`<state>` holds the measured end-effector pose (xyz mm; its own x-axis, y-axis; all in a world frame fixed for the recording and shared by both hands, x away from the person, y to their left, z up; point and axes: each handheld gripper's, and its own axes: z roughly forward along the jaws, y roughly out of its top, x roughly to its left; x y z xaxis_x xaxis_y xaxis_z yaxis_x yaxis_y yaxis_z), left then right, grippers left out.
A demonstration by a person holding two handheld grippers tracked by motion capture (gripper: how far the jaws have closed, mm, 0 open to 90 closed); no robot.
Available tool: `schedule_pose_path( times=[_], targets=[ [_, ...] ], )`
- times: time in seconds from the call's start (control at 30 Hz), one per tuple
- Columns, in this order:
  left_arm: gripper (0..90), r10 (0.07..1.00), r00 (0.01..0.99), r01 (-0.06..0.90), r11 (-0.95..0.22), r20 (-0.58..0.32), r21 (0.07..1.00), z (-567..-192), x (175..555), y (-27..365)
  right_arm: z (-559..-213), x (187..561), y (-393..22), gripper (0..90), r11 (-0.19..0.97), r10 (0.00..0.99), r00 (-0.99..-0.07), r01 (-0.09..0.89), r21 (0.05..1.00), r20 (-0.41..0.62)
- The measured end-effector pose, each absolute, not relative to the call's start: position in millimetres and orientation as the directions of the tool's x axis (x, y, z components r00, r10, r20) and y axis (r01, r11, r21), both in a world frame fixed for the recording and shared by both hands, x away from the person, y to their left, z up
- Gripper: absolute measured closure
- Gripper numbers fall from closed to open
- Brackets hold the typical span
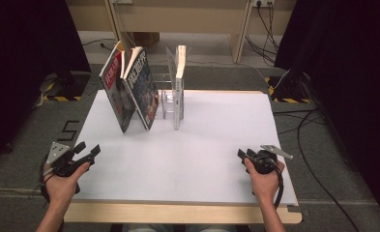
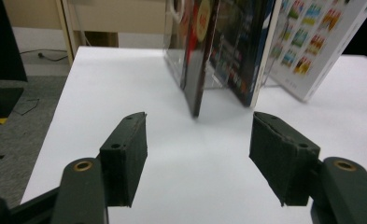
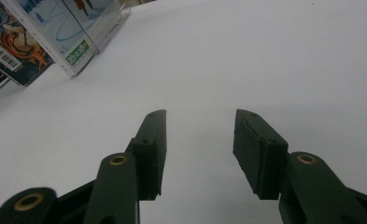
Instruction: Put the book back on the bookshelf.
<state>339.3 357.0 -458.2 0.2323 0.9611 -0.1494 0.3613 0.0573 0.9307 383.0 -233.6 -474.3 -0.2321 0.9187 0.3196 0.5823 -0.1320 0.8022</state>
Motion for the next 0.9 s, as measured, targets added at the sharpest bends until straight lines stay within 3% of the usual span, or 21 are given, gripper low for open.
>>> schedule_pose_path(
  times=[0.9],
  targets=[
    [35.9, 0.965, 0.202, 0.429, 0.069, -0.170, 0.901, -500, 326, 363, -476, 383, -230, 55.2, -0.100, 0.929, -0.238, 0.575, 0.812, 0.282]
  ],
)
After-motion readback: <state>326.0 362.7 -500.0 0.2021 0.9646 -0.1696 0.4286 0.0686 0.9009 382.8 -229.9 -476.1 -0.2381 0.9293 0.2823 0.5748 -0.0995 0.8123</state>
